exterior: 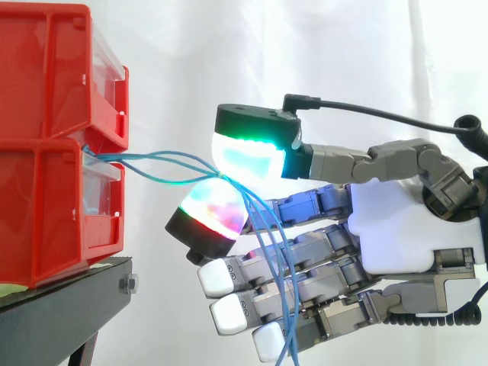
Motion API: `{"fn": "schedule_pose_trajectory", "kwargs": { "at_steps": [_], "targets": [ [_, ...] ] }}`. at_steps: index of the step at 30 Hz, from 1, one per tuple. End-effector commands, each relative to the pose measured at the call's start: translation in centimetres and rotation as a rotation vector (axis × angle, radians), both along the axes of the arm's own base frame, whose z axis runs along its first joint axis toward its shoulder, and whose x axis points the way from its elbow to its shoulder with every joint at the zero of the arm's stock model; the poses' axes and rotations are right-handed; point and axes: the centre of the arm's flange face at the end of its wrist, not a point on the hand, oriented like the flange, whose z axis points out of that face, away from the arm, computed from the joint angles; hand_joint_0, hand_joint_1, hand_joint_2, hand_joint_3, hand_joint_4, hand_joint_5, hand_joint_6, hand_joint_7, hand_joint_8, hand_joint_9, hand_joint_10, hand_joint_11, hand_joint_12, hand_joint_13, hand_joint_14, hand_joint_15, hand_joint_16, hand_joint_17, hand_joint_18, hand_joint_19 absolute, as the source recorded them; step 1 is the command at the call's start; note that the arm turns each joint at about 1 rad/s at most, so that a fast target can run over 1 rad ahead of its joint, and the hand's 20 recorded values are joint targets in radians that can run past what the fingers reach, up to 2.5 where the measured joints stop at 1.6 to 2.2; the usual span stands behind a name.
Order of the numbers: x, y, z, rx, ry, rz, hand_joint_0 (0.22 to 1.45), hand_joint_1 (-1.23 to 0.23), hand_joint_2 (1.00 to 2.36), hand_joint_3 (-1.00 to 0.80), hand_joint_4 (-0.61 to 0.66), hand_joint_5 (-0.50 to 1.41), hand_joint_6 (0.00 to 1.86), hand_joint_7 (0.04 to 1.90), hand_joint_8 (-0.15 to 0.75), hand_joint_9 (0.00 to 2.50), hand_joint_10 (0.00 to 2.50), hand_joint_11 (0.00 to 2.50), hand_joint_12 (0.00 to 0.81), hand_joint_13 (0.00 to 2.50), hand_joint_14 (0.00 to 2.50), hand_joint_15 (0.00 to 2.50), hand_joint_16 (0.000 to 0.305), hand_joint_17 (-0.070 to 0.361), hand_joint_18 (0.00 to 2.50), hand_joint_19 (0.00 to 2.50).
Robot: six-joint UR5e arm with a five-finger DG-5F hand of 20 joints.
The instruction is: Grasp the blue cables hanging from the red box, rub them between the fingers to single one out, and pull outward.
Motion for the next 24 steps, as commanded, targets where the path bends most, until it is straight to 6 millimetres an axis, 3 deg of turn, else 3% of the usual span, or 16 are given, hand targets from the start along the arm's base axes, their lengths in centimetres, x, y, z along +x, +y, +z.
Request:
{"fn": "schedule_pose_trajectory", "kwargs": {
  "at_steps": [1, 5, 13, 24],
  "targets": [
    [0.01, 0.01, -0.01, 0.0, -0.001, 0.0, 0.58, -0.49, 1.02, -0.25, 0.14, -0.18, 0.87, 1.03, 0.297, 0.81, 0.02, 0.57, 0.399, 0.79, 0.02, 0.66, 0.051, 0.115, 0.59, 0.73],
    [0.01, 0.01, -0.01, 0.0, -0.001, 0.0, 0.58, -0.49, 1.02, -0.22, 0.14, -0.18, 0.86, 0.99, 0.3, 0.81, 0.02, 0.57, 0.399, 0.8, 0.02, 0.66, 0.051, 0.115, 0.59, 0.73],
    [0.29, 0.08, 0.59, 0.004, -0.013, 0.0, 0.57, -0.63, 1.02, -0.15, 0.17, -0.19, 0.86, 1.03, 0.293, 0.79, 0.02, 0.6, 0.4, 0.81, 0.02, 0.68, 0.052, 0.116, 0.62, 0.72],
    [0.32, -0.14, 0.66, 0.004, -0.014, -0.003, 0.63, -0.81, 1.02, -0.23, 0.16, -0.21, 0.89, 0.99, 0.277, 0.73, 0.02, 0.62, 0.395, 0.79, 0.02, 0.67, 0.051, 0.114, 0.64, 0.67]
  ]
}}
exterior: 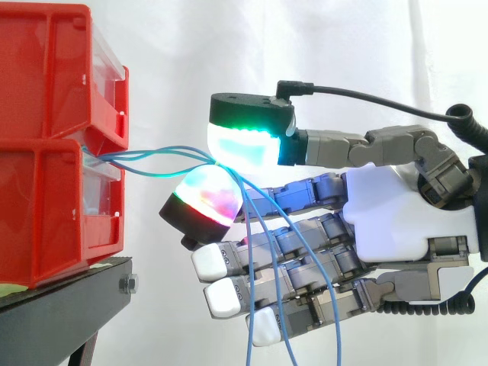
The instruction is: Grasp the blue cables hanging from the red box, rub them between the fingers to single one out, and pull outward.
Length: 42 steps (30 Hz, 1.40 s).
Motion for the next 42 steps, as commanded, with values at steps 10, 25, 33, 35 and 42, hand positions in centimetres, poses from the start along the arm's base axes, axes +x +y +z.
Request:
{"fn": "schedule_pose_trajectory", "kwargs": {
  "at_steps": [10, 25, 33, 35, 42],
  "targets": [
    [-0.05, -0.13, -0.03, -0.002, 0.006, -0.001, 0.68, -0.89, 1.01, -0.35, 0.18, -0.23, 0.9, 0.94, 0.261, 0.65, 0.02, 0.61, 0.388, 0.77, 0.02, 0.64, 0.05, 0.112, 0.67, 0.62],
    [-0.12, -0.14, -0.07, -0.003, 0.011, -0.001, 0.6, -0.68, 1.01, -0.41, 0.16, -0.19, 0.88, 1.01, 0.281, 0.78, 0.02, 0.6, 0.391, 0.81, 0.02, 0.66, 0.05, 0.112, 0.65, 0.68],
    [-0.19, -0.28, -0.12, -0.005, 0.019, -0.003, 0.6, -0.7, 1.02, -0.23, 0.12, -0.2, 0.91, 1.03, 0.289, 0.77, 0.02, 0.61, 0.397, 0.8, 0.02, 0.66, 0.05, 0.113, 0.64, 0.69],
    [-0.19, -0.28, -0.12, -0.005, 0.019, -0.003, 0.62, -0.76, 1.02, -0.23, 0.11, -0.21, 0.91, 1.02, 0.28, 0.74, 0.02, 0.63, 0.386, 0.78, 0.02, 0.67, 0.05, 0.112, 0.64, 0.68],
    [-0.21, -0.29, -0.13, -0.006, 0.02, -0.003, 0.72, -0.9, 1.01, -0.37, 0.16, -0.23, 0.91, 0.98, 0.256, 0.64, 0.02, 0.62, 0.386, 0.75, 0.02, 0.65, 0.05, 0.111, 0.66, 0.61]
  ]
}}
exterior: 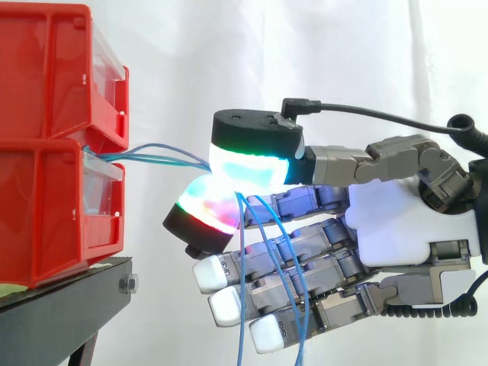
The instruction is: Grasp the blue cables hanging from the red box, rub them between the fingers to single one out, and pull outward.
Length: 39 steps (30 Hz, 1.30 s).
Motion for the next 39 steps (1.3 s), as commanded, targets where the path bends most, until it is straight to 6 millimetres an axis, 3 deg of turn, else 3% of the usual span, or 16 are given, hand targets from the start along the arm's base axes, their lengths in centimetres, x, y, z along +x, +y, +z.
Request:
{"fn": "schedule_pose_trajectory", "kwargs": {
  "at_steps": [1, 5, 13, 22, 27, 31, 39],
  "targets": [
    [-0.01, -0.01, -0.02, 0.0, 0.002, 0.001, 0.72, -0.9, 1.0, -0.46, 0.16, -0.23, 0.92, 0.97, 0.256, 0.64, 0.02, 0.62, 0.384, 0.75, 0.02, 0.64, 0.049, 0.111, 0.67, 0.61],
    [-0.08, -0.03, -0.06, -0.002, 0.007, 0.001, 0.64, -0.87, 1.0, -0.5, 0.16, -0.22, 0.91, 0.96, 0.259, 0.67, 0.02, 0.62, 0.386, 0.76, 0.02, 0.64, 0.05, 0.111, 0.67, 0.63],
    [-0.08, -0.03, -0.06, -0.002, 0.007, 0.001, 0.53, -0.63, 1.0, -0.5, 0.17, -0.2, 0.89, 0.99, 0.279, 0.76, 0.02, 0.61, 0.405, 0.8, 0.02, 0.67, 0.053, 0.119, 0.65, 0.69],
    [-0.08, 0.09, -0.06, -0.002, 0.007, 0.002, 0.46, -0.65, 1.0, -0.5, 0.19, -0.19, 0.89, 1.01, 0.306, 0.75, 0.01, 0.59, 0.432, 0.8, 0.02, 0.67, 0.059, 0.133, 0.66, 0.69],
    [-0.05, 0.1, 0.01, -0.002, 0.006, 0.002, 0.52, -0.62, 1.0, -0.5, 0.17, -0.19, 0.89, 1.02, 0.293, 0.76, 0.02, 0.6, 0.411, 0.79, 0.02, 0.67, 0.054, 0.122, 0.64, 0.71],
    [-0.04, -0.02, 0.01, -0.002, 0.006, 0.001, 0.58, -0.61, 1.02, -0.3, 0.14, -0.18, 0.89, 1.06, 0.28, 0.77, 0.02, 0.59, 0.392, 0.81, 0.02, 0.68, 0.051, 0.114, 0.63, 0.72],
    [0.05, 0.01, 0.21, 0.0, 0.002, 0.001, 0.59, -0.68, 1.02, -0.14, 0.1, -0.19, 0.91, 1.07, 0.282, 0.77, 0.02, 0.6, 0.395, 0.81, 0.02, 0.68, 0.05, 0.113, 0.65, 0.7]
  ]
}}
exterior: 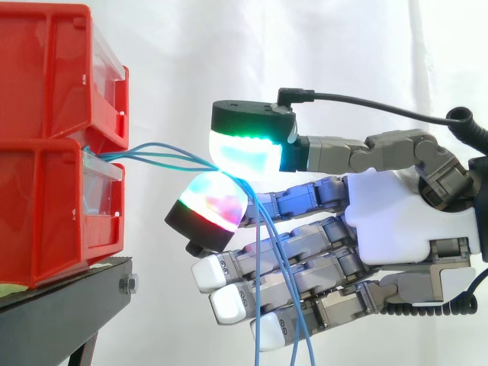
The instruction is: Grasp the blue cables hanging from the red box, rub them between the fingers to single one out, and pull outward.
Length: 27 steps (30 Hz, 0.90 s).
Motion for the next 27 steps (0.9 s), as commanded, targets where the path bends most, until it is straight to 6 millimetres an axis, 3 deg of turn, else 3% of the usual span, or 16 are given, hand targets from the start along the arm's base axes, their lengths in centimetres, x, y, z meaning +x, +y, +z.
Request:
{"fn": "schedule_pose_trajectory", "kwargs": {
  "at_steps": [1, 5, 11, 18, 25, 27],
  "targets": [
    [0.01, -0.03, 0.02, 0.0, 0.0, 0.0, 0.6, -0.72, 1.02, -0.15, 0.08, -0.19, 0.91, 1.05, 0.278, 0.75, 0.02, 0.6, 0.389, 0.8, 0.02, 0.68, 0.05, 0.113, 0.65, 0.69],
    [0.04, -0.03, 0.09, 0.0, -0.001, 0.0, 0.63, -0.81, 1.02, -0.2, 0.09, -0.21, 0.92, 1.04, 0.269, 0.7, 0.02, 0.62, 0.388, 0.78, 0.02, 0.69, 0.05, 0.113, 0.65, 0.67],
    [0.12, -0.12, 0.28, 0.001, -0.004, -0.002, 0.66, -0.88, 1.0, -0.5, 0.14, -0.21, 0.92, 1.0, 0.257, 0.68, 0.02, 0.6, 0.385, 0.76, 0.02, 0.65, 0.05, 0.112, 0.65, 0.64],
    [0.11, -0.07, 0.26, 0.002, -0.002, 0.004, 0.5, -0.71, 1.0, -0.5, 0.16, -0.2, 0.91, 0.98, 0.286, 0.76, 0.01, 0.6, 0.409, 0.81, 0.02, 0.67, 0.055, 0.123, 0.69, 0.67],
    [0.02, -0.06, 0.18, 0.004, 0.007, 0.008, 0.44, -0.56, 1.0, -0.5, 0.19, -0.19, 0.88, 0.99, 0.318, 0.79, 0.01, 0.58, 0.444, 0.82, 0.02, 0.66, 0.062, 0.138, 0.67, 0.69],
    [0.02, -0.06, 0.18, 0.004, 0.007, 0.008, 0.48, -0.52, 1.0, -0.5, 0.17, -0.19, 0.88, 1.0, 0.308, 0.78, 0.02, 0.58, 0.428, 0.81, 0.02, 0.66, 0.058, 0.13, 0.64, 0.7]
  ]
}}
